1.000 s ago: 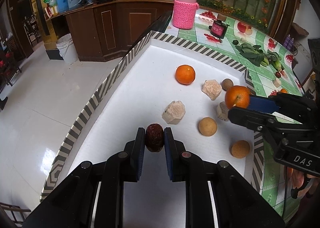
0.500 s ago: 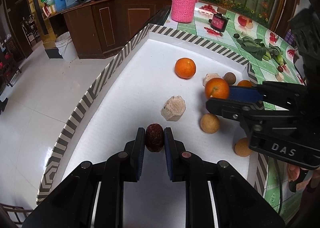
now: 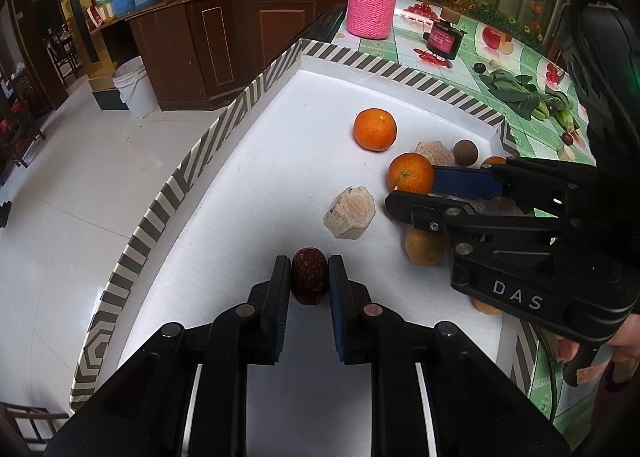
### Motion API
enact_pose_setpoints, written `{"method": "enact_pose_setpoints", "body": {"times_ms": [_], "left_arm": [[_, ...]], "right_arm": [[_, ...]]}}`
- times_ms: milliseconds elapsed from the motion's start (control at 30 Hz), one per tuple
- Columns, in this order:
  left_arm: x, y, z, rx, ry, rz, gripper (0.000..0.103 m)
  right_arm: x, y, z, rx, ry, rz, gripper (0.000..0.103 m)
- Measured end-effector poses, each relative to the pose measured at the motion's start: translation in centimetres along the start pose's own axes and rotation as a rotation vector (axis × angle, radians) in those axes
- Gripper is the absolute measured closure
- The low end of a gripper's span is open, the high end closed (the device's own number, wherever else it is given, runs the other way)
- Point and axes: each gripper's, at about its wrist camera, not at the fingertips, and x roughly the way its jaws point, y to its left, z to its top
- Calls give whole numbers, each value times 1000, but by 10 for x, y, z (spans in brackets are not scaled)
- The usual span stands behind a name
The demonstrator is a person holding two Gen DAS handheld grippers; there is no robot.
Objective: Organize fruits
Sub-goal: 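Open the left gripper to drop the red date while the right drops the orange, then move both grippers back toward the cherry tomatoes and remaining fruits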
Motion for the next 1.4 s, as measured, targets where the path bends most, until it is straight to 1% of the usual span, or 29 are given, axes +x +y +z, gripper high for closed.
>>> {"method": "enact_pose_setpoints", "body": {"times_ms": [100,133,200,233,267,333,467,500,533,633,700,733,800,967,1033,1100,1200,1300,1400], "left_arm": [[0,-2,-1,11,-1,7,86],[0,-2,-1,11,-1,3,83],[-1,-2,-1,9,0,-5,68],[-1,-2,-1,7,4,-6,52],[-2,-2,-1,3,-1,-12,44],[-6,-1,-1,3,-20,-2,43],[-10,-2,-2,3,-42,25,43],[-12,-2,-2,3,-50,33,43],[-15,-3,-2,4,-62,40,43],[-25,-9,0,15,-96,41,43],[-31,-16,2,24,-116,40,43],[-34,-20,3,32,-125,36,43],[-38,-31,6,45,-138,22,43],[-41,-59,11,76,-142,-28,43],[-42,-74,13,92,-139,-63,43],[-42,-89,15,113,-139,-81,43],[-41,-114,20,152,-142,-118,43],[-37,-140,27,188,-138,-152,43],[-32,-161,32,220,-123,-188,43]], "right_arm": [[-4,-4,-2,24,-9,4,63],[-6,-6,-3,34,-10,5,63],[-12,-8,-6,44,-21,4,63],[-16,-9,-6,47,-32,9,63],[-20,-10,-8,50,-41,12,63],[-31,-10,-11,49,-63,9,61],[-57,-19,-22,68,-110,9,51],[-64,-22,-25,73,-126,11,51],[-70,-26,-28,78,-138,6,50],[-90,-41,-40,97,-177,-7,45],[-103,-55,-50,115,-197,-29,41],[-109,-62,-55,127,-207,-44,40],[-120,-75,-65,152,-222,-74,38],[-144,-114,-95,229,-238,-139,35],[-151,-128,-109,244,-233,-190,35],[-158,-144,-122,268,-223,-239,34],[-169,-169,-140,326,-220,-268,34],[-174,-188,-152,354,-206,-309,34],[-176,-203,-158,389,-208,-316,35]]}}
